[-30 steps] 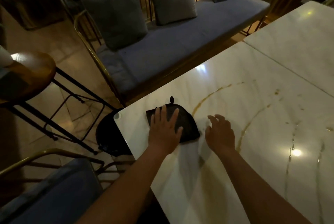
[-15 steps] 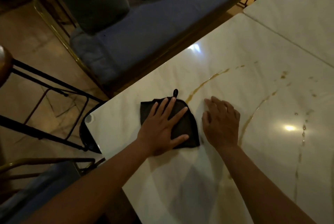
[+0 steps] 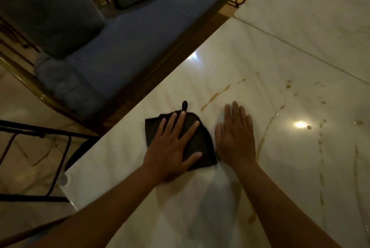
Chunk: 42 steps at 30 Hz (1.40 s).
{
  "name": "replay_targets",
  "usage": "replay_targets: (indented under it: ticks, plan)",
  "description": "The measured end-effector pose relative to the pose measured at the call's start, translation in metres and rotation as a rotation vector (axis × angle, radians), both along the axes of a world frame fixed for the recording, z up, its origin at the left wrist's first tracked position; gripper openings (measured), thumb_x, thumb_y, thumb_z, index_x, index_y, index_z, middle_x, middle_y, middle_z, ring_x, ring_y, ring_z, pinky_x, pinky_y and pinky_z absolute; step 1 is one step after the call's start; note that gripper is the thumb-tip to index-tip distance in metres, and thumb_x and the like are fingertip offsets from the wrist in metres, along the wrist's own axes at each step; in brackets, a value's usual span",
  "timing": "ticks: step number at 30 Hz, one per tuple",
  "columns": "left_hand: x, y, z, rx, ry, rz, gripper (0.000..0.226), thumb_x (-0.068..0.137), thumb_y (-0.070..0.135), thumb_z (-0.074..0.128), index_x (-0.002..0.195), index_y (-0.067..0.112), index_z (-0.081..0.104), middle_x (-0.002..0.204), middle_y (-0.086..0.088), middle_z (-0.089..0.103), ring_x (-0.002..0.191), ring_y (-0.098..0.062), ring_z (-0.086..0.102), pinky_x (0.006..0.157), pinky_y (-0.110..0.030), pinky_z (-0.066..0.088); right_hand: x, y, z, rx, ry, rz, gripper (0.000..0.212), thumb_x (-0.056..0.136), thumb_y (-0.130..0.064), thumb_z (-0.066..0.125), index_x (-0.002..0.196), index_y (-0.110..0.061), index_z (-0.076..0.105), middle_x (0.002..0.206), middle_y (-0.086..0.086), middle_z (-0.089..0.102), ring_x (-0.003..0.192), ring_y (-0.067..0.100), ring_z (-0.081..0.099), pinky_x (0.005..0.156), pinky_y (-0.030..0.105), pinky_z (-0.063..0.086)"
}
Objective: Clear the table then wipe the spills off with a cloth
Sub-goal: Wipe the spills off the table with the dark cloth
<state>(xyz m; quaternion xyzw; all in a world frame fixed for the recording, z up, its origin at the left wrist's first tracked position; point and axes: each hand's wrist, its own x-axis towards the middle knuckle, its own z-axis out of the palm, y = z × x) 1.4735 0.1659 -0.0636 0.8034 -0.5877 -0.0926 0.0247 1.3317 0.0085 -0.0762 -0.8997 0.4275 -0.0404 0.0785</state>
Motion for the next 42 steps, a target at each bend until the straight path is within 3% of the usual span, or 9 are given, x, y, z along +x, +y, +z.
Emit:
replay_targets:
  ticks: [5, 11, 17, 21, 25, 28, 32, 37, 42]
  plan:
    - [0.048, -0.053, -0.003, -0.035, -0.008, -0.095, 0.072, 0.098, 0.07, 0.017, 0.162, 0.038, 0.008, 0.17, -0.01, 0.004, 0.157, -0.031, 0.004, 0.126, -0.051, 0.006, 0.0, 0.0, -0.002, 0.008, -0.05, -0.021, 0.06, 0.102, -0.035, 0.018, 0.157, -0.013, 0.021, 0.164, 0.009, 0.017, 0.153, 0.024, 0.011, 0.124, 0.044, 0.013]
    - [0.084, -0.145, -0.005, -0.016, -0.036, 0.122, 0.078, 0.095, 0.07, 0.01, 0.163, 0.03, 0.004, 0.17, -0.014, 0.001, 0.156, -0.034, 0.001, 0.126, -0.052, 0.003, 0.001, 0.002, -0.003, 0.027, -0.045, -0.045, 0.055, 0.105, -0.03, 0.02, 0.158, -0.019, 0.015, 0.165, 0.002, 0.013, 0.153, 0.017, 0.005, 0.125, 0.039, 0.008]
    - [0.043, -0.072, -0.005, -0.032, 0.008, -0.108, 0.076, 0.099, 0.071, 0.014, 0.163, 0.032, 0.0, 0.17, -0.009, -0.006, 0.157, -0.029, -0.007, 0.126, -0.05, 0.002, 0.007, -0.022, -0.001, -0.012, -0.14, -0.082, 0.055, 0.095, -0.02, 0.031, 0.147, -0.008, 0.043, 0.151, 0.013, 0.044, 0.14, 0.028, 0.04, 0.117, 0.043, 0.03]
    - [0.066, -0.102, -0.005, -0.022, -0.015, -0.129, 0.078, 0.096, 0.073, 0.01, 0.163, 0.034, 0.004, 0.171, -0.009, -0.002, 0.157, -0.029, -0.003, 0.126, -0.051, 0.003, 0.01, -0.024, 0.001, -0.029, -0.078, -0.111, 0.057, 0.096, -0.02, 0.028, 0.152, -0.012, 0.036, 0.159, 0.01, 0.032, 0.148, 0.027, 0.025, 0.122, 0.046, 0.019]
    - [0.098, -0.18, 0.0, -0.011, -0.021, 0.002, 0.084, 0.09, 0.073, 0.004, 0.163, 0.032, 0.004, 0.17, -0.012, 0.001, 0.156, -0.032, 0.001, 0.126, -0.051, 0.002, 0.012, -0.022, 0.005, -0.022, -0.053, -0.138, 0.055, 0.098, -0.018, 0.033, 0.153, -0.015, 0.032, 0.159, 0.008, 0.032, 0.148, 0.025, 0.026, 0.123, 0.043, 0.017]
    - [0.092, -0.2, -0.002, -0.019, -0.031, 0.044, 0.083, 0.092, 0.071, 0.007, 0.163, 0.028, 0.003, 0.169, -0.015, 0.001, 0.156, -0.034, 0.0, 0.126, -0.052, 0.001, 0.014, -0.027, 0.006, -0.036, -0.101, -0.156, 0.053, 0.096, -0.018, 0.037, 0.148, -0.012, 0.043, 0.152, 0.01, 0.044, 0.142, 0.027, 0.039, 0.12, 0.043, 0.028]
    - [0.058, -0.166, -0.006, -0.065, -0.006, -0.087, 0.081, 0.094, 0.072, 0.01, 0.163, 0.029, 0.003, 0.17, -0.015, 0.001, 0.156, -0.035, 0.002, 0.125, -0.054, 0.006, 0.016, -0.081, 0.011, -0.088, -0.278, -0.182, 0.047, 0.09, -0.017, 0.038, 0.128, -0.003, 0.062, 0.128, 0.017, 0.064, 0.117, 0.035, 0.06, 0.1, 0.046, 0.048]
    - [0.051, -0.184, -0.006, -0.049, -0.017, -0.057, 0.08, 0.094, 0.074, 0.013, 0.162, 0.034, 0.003, 0.17, -0.011, -0.001, 0.156, -0.032, 0.0, 0.126, -0.052, 0.004, 0.033, -0.165, 0.016, -0.02, -0.126, -0.323, 0.053, 0.095, -0.014, 0.036, 0.148, -0.006, 0.041, 0.155, 0.013, 0.038, 0.141, 0.03, 0.035, 0.116, 0.042, 0.027]
    - [0.078, -0.28, -0.003, -0.038, -0.032, 0.009, 0.082, 0.092, 0.073, 0.011, 0.162, 0.032, 0.003, 0.17, -0.012, 0.0, 0.156, -0.033, 0.0, 0.125, -0.052, 0.0, 0.033, -0.167, -0.007, -0.092, -0.182, -0.294, 0.064, 0.087, -0.022, 0.027, 0.14, 0.005, 0.047, 0.146, 0.024, 0.047, 0.134, 0.039, 0.045, 0.115, 0.045, 0.032]
